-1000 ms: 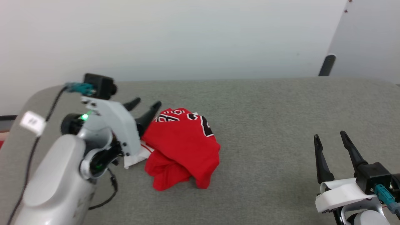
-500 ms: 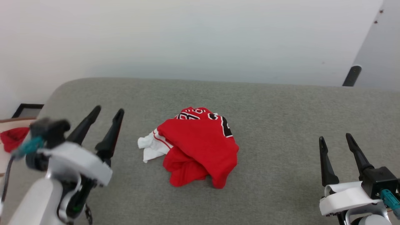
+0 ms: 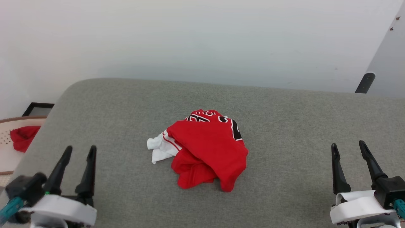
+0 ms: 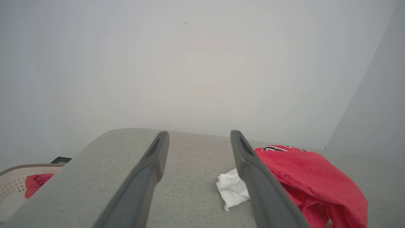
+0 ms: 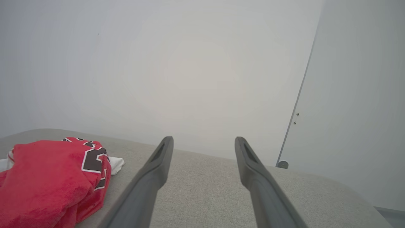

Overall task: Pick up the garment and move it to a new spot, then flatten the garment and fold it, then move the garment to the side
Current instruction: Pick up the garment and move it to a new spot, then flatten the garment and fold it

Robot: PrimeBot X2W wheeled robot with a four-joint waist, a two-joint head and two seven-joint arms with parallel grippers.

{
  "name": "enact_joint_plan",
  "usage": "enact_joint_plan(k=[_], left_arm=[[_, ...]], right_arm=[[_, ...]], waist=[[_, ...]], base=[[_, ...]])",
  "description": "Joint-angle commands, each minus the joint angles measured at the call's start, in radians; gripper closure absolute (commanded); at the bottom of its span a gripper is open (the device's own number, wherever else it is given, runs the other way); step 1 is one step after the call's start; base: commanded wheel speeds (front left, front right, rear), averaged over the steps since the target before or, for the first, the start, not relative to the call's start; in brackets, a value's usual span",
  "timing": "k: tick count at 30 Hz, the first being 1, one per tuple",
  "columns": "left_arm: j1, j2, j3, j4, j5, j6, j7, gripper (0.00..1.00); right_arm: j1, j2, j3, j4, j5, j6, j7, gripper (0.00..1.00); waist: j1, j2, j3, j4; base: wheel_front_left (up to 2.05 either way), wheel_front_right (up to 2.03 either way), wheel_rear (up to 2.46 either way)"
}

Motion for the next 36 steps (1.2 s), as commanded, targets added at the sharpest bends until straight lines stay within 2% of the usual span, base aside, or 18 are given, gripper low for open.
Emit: enact_joint_plan(k=[1, 12, 24, 30, 36], left_arm=[[0.012, -0.003, 0.009, -0.001, 0.009, -0.001, -0.006, 0.00], [0.092, -0.078, 0.128, -0.036, 0.061, -0.024, -0.008, 0.00], [0.098, -0.115, 0.151, -0.030, 0.102, -0.045, -0.008, 0.00], [0.055, -0.095, 0.113, -0.019, 0.077, -0.050, 0.015, 0.00], [-0.054, -0.018, 0.049, -0.022, 0.001, -0.051, 0.167, 0.00]], right_arm=[[0.010, 0.001, -0.002, -0.004, -0.006, 0.000, -0.001, 0.00], [0.024, 0.001, -0.006, -0.016, -0.018, 0.000, -0.001, 0.00], [0.028, 0.002, -0.014, -0.018, -0.024, 0.000, -0.001, 0.00], [0.013, 0.002, -0.002, -0.013, -0.024, 0.000, -0.001, 0.00], [-0.011, -0.006, 0.029, -0.009, -0.022, 0.000, -0.001, 0.00]], waist=[[0.0000, -0.0001, 0.000, -0.002], [0.0000, -0.0001, 0.007, -0.038], [0.0000, -0.0001, 0.007, -0.049], [0.0000, -0.0001, 0.016, -0.054], [0.0000, -0.0001, 0.047, -0.084]], base=[[0.00, 0.00, 0.00], [0.00, 0.00, 0.00], [0.00, 0.00, 0.00], [0.00, 0.00, 0.00], [0.00, 0.00, 0.00]])
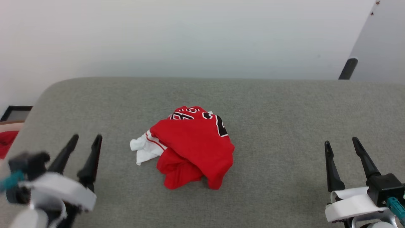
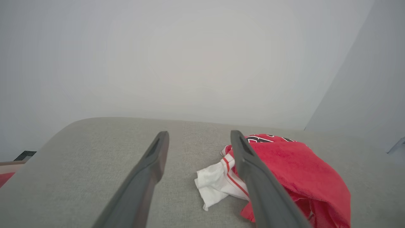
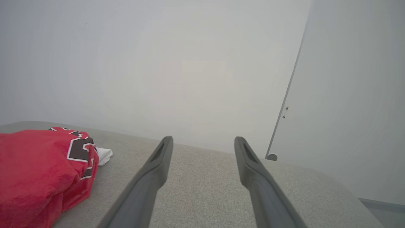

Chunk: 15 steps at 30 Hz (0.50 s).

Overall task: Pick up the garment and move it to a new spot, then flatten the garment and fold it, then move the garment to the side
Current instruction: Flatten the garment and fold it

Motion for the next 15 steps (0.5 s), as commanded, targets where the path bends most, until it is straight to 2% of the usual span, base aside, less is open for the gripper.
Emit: enact_joint_plan(k=[1, 8, 15], left_arm=[[-0.029, 0.018, -0.003, -0.001, -0.016, -0.003, 0.027, 0.00], [-0.184, 0.120, -0.076, 0.043, -0.170, -0.003, 0.296, 0.00], [-0.310, 0.169, -0.113, 0.155, -0.245, 0.004, 0.524, 0.00]], right_arm=[[-0.015, -0.005, 0.006, 0.000, 0.000, 0.000, -0.001, 0.00], [-0.060, -0.004, 0.036, -0.007, 0.011, 0.000, -0.001, 0.00], [-0.107, 0.000, 0.060, -0.016, 0.020, 0.000, -0.001, 0.00]], waist=[[0.0000, -0.0001, 0.021, -0.020], [0.0000, -0.0001, 0.098, -0.083], [0.0000, -0.0001, 0.176, -0.141]], base=[[0.00, 0.00, 0.00], [0.00, 0.00, 0.00], [0.00, 0.00, 0.00]])
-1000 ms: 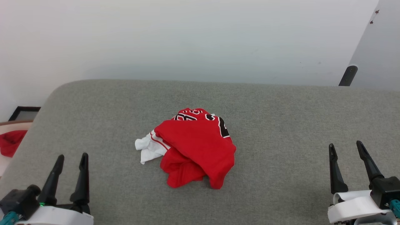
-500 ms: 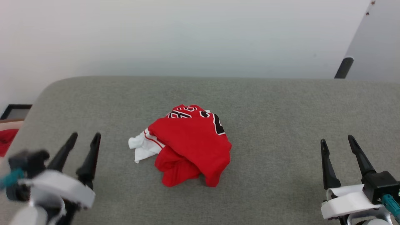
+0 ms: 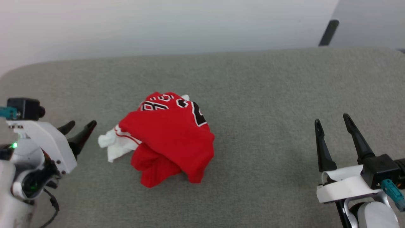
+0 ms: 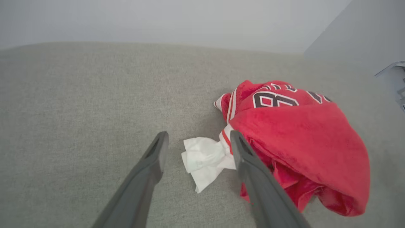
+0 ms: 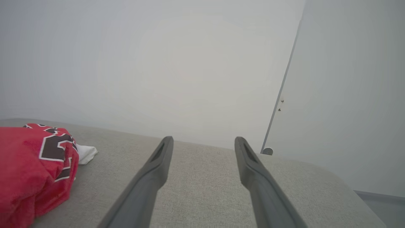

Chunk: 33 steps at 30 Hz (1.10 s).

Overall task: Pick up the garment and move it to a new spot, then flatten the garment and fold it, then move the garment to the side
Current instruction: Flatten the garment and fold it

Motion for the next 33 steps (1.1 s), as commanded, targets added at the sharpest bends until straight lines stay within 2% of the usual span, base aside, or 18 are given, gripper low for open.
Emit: enact_joint_plan(k=[1, 10, 20, 29, 30, 31, 33], left_arm=[[-0.021, 0.004, -0.003, 0.016, -0.012, 0.007, 0.024, 0.00], [-0.108, 0.006, -0.066, 0.125, -0.021, 0.025, 0.192, 0.00], [-0.196, -0.030, -0.144, 0.263, 0.004, 0.011, 0.253, 0.00], [-0.231, -0.071, -0.205, 0.455, 0.028, 0.012, 0.282, 0.00], [-0.236, -0.077, -0.210, 0.469, 0.025, 0.010, 0.281, 0.72], [-0.240, -0.080, -0.217, 0.474, 0.025, 0.008, 0.273, 1.00], [-0.250, -0.085, -0.226, 0.478, 0.015, 0.003, 0.263, 1.00]], right_arm=[[-0.018, 0.001, 0.003, -0.005, 0.008, 0.000, -0.001, 0.00], [-0.057, 0.004, 0.010, -0.011, 0.011, 0.000, -0.001, 0.00], [-0.093, 0.006, 0.020, -0.015, 0.000, 0.000, -0.001, 0.00], [-0.112, 0.007, 0.030, -0.011, 0.005, 0.000, -0.001, 0.00], [-0.114, 0.007, 0.030, -0.011, 0.004, 0.000, -0.001, 0.00], [-0.115, 0.007, 0.029, -0.010, 0.003, 0.000, -0.001, 0.00], [-0.115, 0.008, 0.025, -0.008, 0.003, 0.000, -0.001, 0.00]], waist=[[0.0000, 0.0000, 0.058, -0.051], [0.0000, 0.0000, 0.133, -0.084], [0.0000, 0.0000, 0.186, -0.085], [0.0000, 0.0000, 0.213, -0.088], [0.0000, 0.0000, 0.213, -0.087], [0.0000, 0.0000, 0.213, -0.085], [0.0000, 0.0000, 0.209, -0.079]], base=[[0.00, 0.00, 0.00], [0.00, 0.00, 0.00], [0.00, 0.00, 0.00], [0.00, 0.00, 0.00], [0.00, 0.00, 0.00], [0.00, 0.00, 0.00], [0.00, 0.00, 0.00]])
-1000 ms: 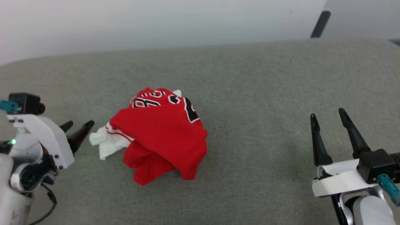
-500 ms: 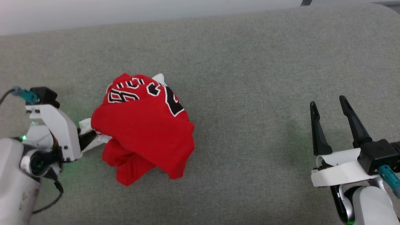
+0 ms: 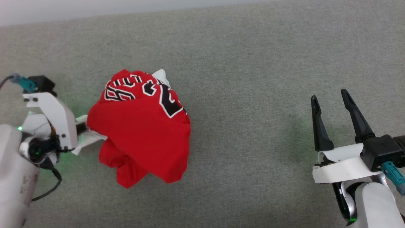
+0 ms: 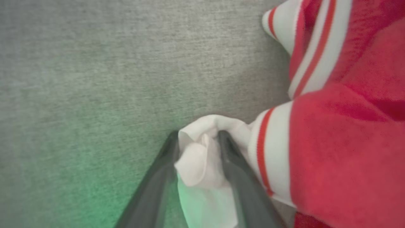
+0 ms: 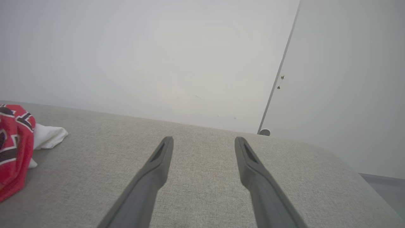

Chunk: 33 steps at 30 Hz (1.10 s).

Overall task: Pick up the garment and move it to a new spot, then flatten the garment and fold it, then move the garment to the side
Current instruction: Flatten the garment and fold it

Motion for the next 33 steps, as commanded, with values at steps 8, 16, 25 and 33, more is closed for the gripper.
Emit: enact_joint_plan(k=[8, 16, 25, 33], left_arm=[[0.026, 0.019, -0.058, -0.013, -0.022, 0.003, -0.012, 1.00], [0.031, 0.081, -0.071, -0.134, -0.037, 0.002, -0.013, 1.00], [0.144, 0.157, -0.043, -0.327, -0.061, 0.073, 0.011, 1.00], [0.313, 0.218, 0.004, -0.451, -0.108, 0.173, 0.024, 1.00]], right_arm=[[0.010, 0.003, -0.020, 0.009, -0.011, 0.000, -0.001, 0.00], [0.029, 0.003, -0.028, 0.014, -0.012, 0.000, -0.001, 0.00], [0.057, 0.003, -0.027, 0.022, -0.014, 0.000, -0.001, 0.00], [0.070, 0.003, -0.020, 0.031, -0.008, 0.000, -0.001, 0.00]], waist=[[0.0000, -0.0001, -0.042, 0.050], [0.0000, -0.0001, -0.089, 0.103], [0.0000, -0.0001, -0.142, 0.155], [0.0000, -0.0001, -0.168, 0.162]], base=[[0.00, 0.00, 0.00], [0.00, 0.00, 0.00], [0.00, 0.00, 0.00], [0.00, 0.00, 0.00]])
